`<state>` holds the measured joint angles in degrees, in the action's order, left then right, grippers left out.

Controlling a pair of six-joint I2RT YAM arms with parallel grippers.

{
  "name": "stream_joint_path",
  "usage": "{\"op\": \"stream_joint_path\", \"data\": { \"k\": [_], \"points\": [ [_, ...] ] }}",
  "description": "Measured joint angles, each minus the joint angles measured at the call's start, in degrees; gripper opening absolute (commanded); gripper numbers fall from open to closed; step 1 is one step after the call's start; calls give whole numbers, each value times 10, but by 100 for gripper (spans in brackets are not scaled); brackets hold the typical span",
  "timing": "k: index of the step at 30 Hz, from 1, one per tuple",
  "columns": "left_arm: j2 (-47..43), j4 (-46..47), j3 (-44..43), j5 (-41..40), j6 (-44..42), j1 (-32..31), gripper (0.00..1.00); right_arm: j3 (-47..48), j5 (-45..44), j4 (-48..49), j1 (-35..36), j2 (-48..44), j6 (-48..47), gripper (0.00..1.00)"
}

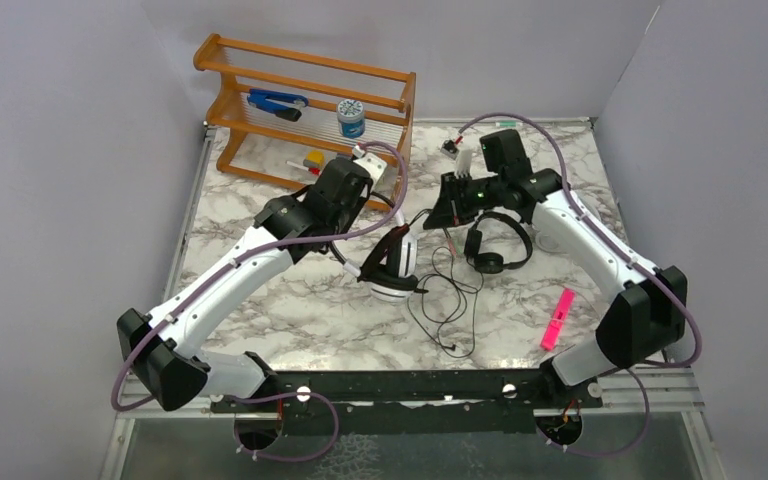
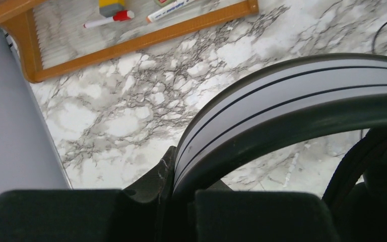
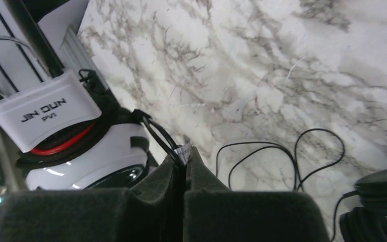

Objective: Wrap the headphones
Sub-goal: Wrap the headphones cable around the headphones.

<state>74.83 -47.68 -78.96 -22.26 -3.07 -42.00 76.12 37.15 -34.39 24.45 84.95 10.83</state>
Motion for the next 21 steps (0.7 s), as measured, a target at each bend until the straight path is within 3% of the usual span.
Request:
{"op": "stream_joint_path", "data": {
  "k": [6,11,17,21],
  "points": [
    [29,8,42,-61,10,-1,0,4,125,-10,-1,61,63,0],
    [60,19,60,-82,56,-1,0,-46,183,81,-1,60,197,0],
    [76,1,78,-109,134,-1,0,-175,184,286,10,54,439,1],
    [77,-12,113,-125,205,1,0,-204,132,350,32,54,558,1]
  ]
}}
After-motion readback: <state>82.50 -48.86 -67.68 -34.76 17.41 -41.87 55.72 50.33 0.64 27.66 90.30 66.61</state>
